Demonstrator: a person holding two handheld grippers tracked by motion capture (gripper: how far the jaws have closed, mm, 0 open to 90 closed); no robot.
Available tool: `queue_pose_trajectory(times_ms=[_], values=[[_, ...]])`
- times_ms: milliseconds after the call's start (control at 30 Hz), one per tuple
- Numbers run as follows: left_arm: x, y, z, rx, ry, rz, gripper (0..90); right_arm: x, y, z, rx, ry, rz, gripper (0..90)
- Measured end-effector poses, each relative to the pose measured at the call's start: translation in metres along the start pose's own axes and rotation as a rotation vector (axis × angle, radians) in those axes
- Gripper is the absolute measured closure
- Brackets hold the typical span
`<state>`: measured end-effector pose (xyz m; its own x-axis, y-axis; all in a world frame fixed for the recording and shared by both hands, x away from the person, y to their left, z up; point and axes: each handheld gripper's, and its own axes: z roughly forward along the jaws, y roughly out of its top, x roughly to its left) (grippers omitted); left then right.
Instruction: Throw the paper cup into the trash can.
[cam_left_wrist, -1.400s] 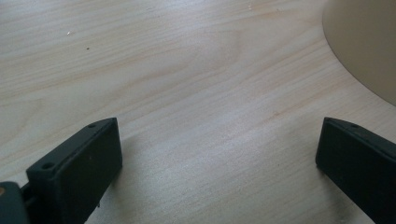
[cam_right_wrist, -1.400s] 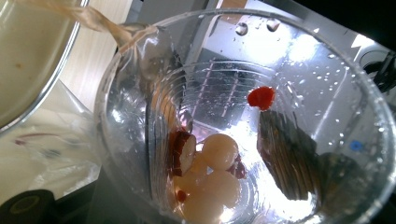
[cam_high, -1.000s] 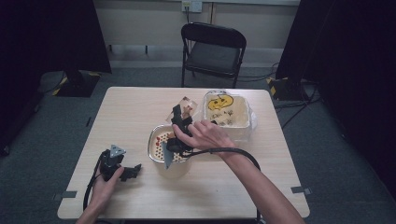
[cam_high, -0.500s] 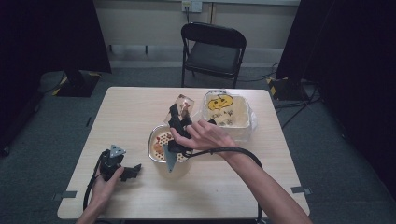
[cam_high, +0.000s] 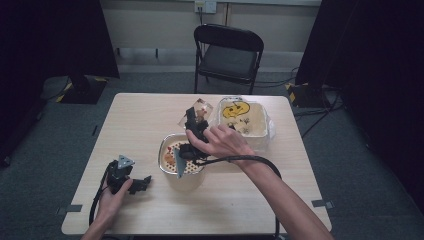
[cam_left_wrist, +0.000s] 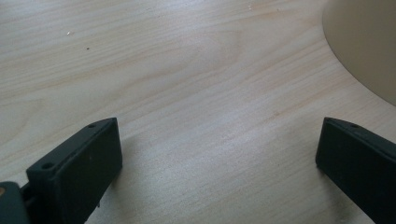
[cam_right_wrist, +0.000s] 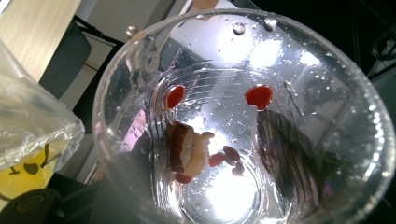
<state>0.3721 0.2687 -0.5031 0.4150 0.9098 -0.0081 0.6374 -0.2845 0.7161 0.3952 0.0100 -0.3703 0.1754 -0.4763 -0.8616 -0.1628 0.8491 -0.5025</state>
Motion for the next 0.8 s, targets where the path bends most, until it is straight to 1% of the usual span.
queue_pose_trajectory(times_ms=[67, 100, 167, 200, 267, 300, 333, 367, 467, 500, 533, 567, 600, 733, 800], values=[[0.0, 0.0, 0.0, 0.002, 0.0, 0.003, 0.0, -0.005, -0.001, 0.0, -0.012, 0.076, 0.141, 48.9], [0.0, 0.0, 0.0, 0.002, 0.0, 0.003, 0.0, -0.007, -0.003, 0.0, -0.016, 0.096, 0.201, 49.0], [0.0, 0.0, 0.0, -0.003, 0.0, -0.004, 0.0, -0.015, -0.008, 0.003, -0.035, 0.172, 0.377, 49.0], [0.0, 0.0, 0.0, -0.003, 0.0, -0.004, 0.0, -0.019, -0.011, 0.003, -0.02, 0.202, 0.448, 49.0], [0.0, 0.0, 0.0, -0.002, 0.0, -0.003, 0.0, -0.023, -0.017, 0.006, -0.034, 0.267, 0.58, 48.9], [0.0, 0.0, 0.0, 0.003, 0.0, 0.004, 0.0, -0.024, -0.02, 0.007, -0.042, 0.285, 0.632, 49.0], [0.0, 0.0, 0.0, 0.002, 0.0, 0.003, 0.0, -0.025, -0.023, 0.008, -0.054, 0.314, 0.69, 48.9], [0.0, 0.0, 0.0, 0.001, 0.0, 0.002, 0.0, -0.026, -0.027, 0.01, -0.069, 0.35, 0.758, 48.9], [0.0, 0.0, 0.0, 0.003, 0.001, 0.004, 0.0, -0.026, -0.038, 0.012, -0.087, 0.427, 0.991, 49.0], [0.0, 0.0, 0.0, 0.003, 0.0, 0.003, 0.0, -0.025, -0.04, 0.014, -0.098, 0.457, 1.084, 49.1], [0.0, 0.0, 0.0, 0.001, 0.0, 0.002, 0.0, -0.024, -0.044, 0.016, -0.119, 0.468, 1.133, 49.2], [0.0, 0.0, 0.0, 0.001, 0.0, 0.002, 0.0, -0.022, -0.046, 0.017, -0.13, 0.488, 1.198, 49.2], [0.0, 0.0, 0.0, 0.003, 0.0, 0.003, 0.0, -0.021, -0.048, 0.018, -0.15, 0.504, 1.252, 49.3], [0.0, 0.0, 0.0, 0.001, 0.0, 0.001, 0.0, -0.019, -0.057, 0.022, -0.219, 0.603, 1.49, 49.2], [0.0, 0.0, 0.0, 0.001, 0.0, 0.002, 0.0, -0.018, -0.062, 0.026, -0.259, 0.639, 1.603, 49.2]])
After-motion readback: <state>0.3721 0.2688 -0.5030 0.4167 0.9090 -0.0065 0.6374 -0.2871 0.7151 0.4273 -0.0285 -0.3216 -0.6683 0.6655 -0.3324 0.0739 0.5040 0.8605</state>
